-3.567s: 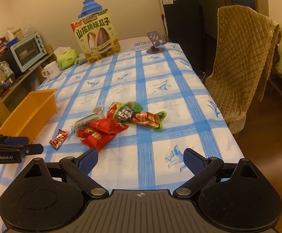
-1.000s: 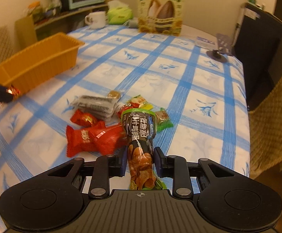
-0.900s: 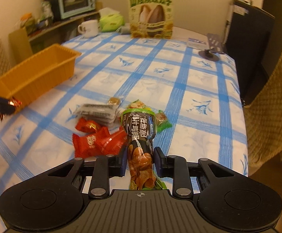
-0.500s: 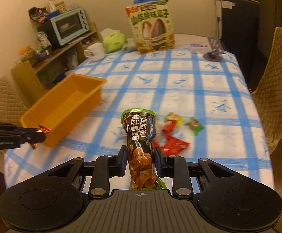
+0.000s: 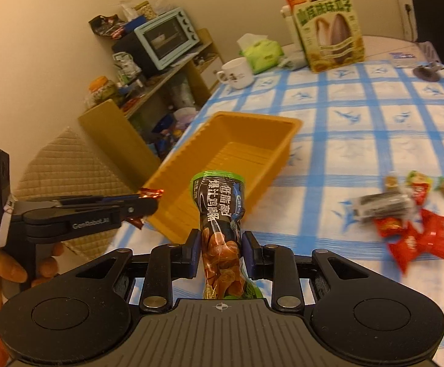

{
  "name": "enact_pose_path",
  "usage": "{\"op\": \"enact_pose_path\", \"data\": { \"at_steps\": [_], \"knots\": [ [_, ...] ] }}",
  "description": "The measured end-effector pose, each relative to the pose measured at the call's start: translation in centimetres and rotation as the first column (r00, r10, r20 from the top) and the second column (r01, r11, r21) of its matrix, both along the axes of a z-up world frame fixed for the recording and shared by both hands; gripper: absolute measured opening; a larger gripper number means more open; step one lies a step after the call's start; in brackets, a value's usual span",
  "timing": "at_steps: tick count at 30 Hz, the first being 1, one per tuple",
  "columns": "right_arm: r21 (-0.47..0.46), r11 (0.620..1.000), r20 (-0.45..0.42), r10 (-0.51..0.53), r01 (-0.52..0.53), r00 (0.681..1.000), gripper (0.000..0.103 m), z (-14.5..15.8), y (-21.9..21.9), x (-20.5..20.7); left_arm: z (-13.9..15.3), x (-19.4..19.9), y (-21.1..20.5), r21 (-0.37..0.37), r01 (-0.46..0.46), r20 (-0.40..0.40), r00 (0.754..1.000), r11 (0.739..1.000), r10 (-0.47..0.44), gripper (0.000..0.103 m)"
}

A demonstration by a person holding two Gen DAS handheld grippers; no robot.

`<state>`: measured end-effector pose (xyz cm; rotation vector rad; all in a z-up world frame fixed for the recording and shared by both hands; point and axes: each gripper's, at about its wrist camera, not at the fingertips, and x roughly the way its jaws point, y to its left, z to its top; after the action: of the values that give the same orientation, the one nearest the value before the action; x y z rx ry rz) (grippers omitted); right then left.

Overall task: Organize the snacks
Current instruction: 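Carry both snacks over the orange tray and open both tools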

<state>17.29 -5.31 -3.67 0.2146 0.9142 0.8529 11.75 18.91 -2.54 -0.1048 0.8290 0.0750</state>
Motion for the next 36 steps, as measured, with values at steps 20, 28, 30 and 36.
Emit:
{"op": "enact_pose_path", "data": {
  "at_steps": [20, 28, 30, 36],
  "knots": [
    [-0.040, 0.993, -0.056, -0.117, 0.115, 0.991, 0.029, -2.1, 11.6, 3.8, -1.2, 4.4, 7.1, 0.009, 0.047, -0.025, 0.999, 0.999, -0.047, 0.019],
    [-0.082, 0.985, -0.066, -0.156, 0.151, 0.986, 0.029, -3.6, 13.4, 5.6, -1.8, 5.6, 8.0, -0.006, 0.060, -0.033, 0.998, 0.998, -0.060, 0.019],
    [-0.090, 0.984, -0.068, -0.163, 0.157, 0.984, 0.029, -3.9, 13.7, 5.9, -2.1, 5.9, 8.2, -0.008, 0.063, -0.037, 0.997, 0.998, -0.064, 0.018],
    [-0.112, 0.980, -0.065, -0.170, 0.162, 0.983, 0.030, -5.0, 14.6, 6.6, -3.0, 6.5, 8.7, -0.015, 0.062, -0.056, 0.996, 0.998, -0.062, 0.018]
  ]
}}
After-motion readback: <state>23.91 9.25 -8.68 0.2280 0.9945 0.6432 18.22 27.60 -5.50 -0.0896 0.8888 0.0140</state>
